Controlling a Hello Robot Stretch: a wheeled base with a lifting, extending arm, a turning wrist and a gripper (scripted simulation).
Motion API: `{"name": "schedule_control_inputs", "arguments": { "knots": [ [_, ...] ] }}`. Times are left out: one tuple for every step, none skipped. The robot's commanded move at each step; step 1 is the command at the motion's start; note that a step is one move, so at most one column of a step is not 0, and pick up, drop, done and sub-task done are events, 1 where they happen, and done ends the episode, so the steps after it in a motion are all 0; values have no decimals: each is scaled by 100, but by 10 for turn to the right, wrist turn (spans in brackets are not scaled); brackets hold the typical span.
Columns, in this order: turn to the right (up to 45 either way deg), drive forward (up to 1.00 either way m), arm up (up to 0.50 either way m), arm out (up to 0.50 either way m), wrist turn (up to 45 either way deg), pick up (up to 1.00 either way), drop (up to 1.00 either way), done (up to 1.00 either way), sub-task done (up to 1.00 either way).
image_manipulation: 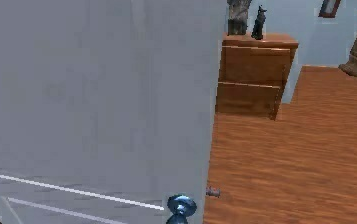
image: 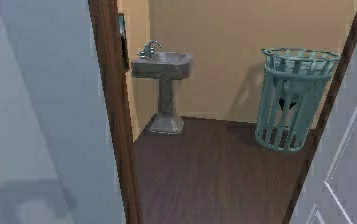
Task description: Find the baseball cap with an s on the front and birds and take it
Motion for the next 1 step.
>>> {"name": "schedule_control_inputs", "arguments": {
  "knots": [
    [60, 0, 0, 0, 0, 0, 0, 0, 0]
  ]
}}
